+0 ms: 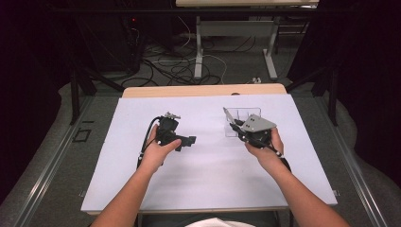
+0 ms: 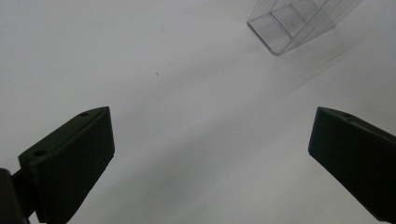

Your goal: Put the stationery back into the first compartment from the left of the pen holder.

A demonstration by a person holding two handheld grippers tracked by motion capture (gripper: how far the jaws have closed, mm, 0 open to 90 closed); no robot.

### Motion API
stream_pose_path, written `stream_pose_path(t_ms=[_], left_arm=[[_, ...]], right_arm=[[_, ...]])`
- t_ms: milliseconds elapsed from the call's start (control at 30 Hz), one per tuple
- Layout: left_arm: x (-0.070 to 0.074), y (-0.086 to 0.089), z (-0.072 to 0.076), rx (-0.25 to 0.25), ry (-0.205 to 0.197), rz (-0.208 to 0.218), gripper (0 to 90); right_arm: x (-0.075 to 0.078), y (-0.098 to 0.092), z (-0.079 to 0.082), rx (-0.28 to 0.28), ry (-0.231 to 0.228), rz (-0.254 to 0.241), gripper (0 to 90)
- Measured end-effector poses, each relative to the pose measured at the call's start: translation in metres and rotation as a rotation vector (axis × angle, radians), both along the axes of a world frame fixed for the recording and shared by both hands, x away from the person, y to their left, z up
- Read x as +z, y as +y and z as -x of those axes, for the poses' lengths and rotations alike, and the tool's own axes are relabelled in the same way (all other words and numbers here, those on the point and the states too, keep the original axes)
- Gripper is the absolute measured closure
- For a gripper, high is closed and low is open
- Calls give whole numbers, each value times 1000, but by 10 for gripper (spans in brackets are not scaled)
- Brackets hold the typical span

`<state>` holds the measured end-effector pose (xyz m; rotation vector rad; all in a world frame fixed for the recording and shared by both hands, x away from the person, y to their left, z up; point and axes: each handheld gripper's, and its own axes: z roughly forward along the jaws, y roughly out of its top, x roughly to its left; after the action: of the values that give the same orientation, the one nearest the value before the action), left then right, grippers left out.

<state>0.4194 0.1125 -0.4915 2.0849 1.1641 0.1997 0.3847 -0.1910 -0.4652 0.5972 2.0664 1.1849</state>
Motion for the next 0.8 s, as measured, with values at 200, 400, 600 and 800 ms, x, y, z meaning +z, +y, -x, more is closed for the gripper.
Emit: stream_pose_path(t_ms=[200,400,600,800], left_arm=[[1,2,0,6,1,-1,3],[0,4,1,-7,-1,-8,3],[0,5,1,-4,2,-6,3],[-1,5,1,-6,2,-10,3]], right_arm=[[12,-3,-22,-32,54,-129,791],[26,-1,-36,-47,59,-189,791],[32,3,-47,-64,83,-232,791],[27,5,-63,-108,125,-266,791]])
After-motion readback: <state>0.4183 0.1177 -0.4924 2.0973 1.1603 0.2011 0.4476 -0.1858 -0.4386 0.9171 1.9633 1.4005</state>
